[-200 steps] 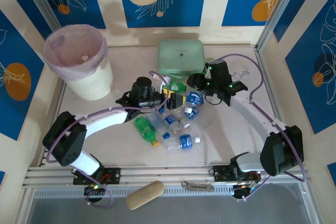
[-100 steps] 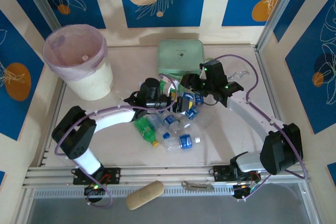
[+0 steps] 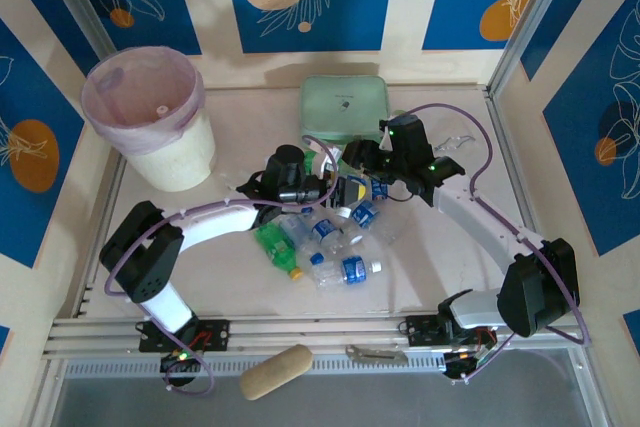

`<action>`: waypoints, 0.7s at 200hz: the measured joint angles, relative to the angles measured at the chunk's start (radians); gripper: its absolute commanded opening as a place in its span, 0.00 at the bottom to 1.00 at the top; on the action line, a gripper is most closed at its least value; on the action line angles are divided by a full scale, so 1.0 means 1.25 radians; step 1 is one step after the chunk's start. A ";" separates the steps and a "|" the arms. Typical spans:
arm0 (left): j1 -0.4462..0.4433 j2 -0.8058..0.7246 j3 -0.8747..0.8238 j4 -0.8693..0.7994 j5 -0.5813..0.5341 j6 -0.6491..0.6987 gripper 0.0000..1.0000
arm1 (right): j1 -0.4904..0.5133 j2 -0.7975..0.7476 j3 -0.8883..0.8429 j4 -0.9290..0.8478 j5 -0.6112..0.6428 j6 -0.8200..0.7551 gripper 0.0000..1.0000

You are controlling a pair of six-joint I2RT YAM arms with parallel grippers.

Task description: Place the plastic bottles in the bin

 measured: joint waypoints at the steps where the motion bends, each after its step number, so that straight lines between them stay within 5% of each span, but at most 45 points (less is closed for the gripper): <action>1: 0.000 0.000 0.000 0.000 0.000 0.000 0.46 | 0.000 0.000 0.000 0.000 0.000 0.000 0.55; 21: 0.000 0.000 0.000 0.000 0.000 0.002 0.47 | 0.000 0.000 0.000 0.001 -0.001 -0.002 0.75; 43: 0.000 0.000 0.000 -0.017 -0.026 0.009 0.46 | -0.009 -0.001 0.000 0.002 -0.007 0.013 0.83; 95: 0.055 -0.017 -0.015 -0.058 -0.089 -0.001 0.46 | -0.112 -0.061 -0.033 0.014 -0.046 0.022 0.84; 140: 0.147 -0.135 0.022 -0.240 -0.159 0.091 0.43 | -0.175 -0.139 -0.078 0.016 -0.051 0.022 0.85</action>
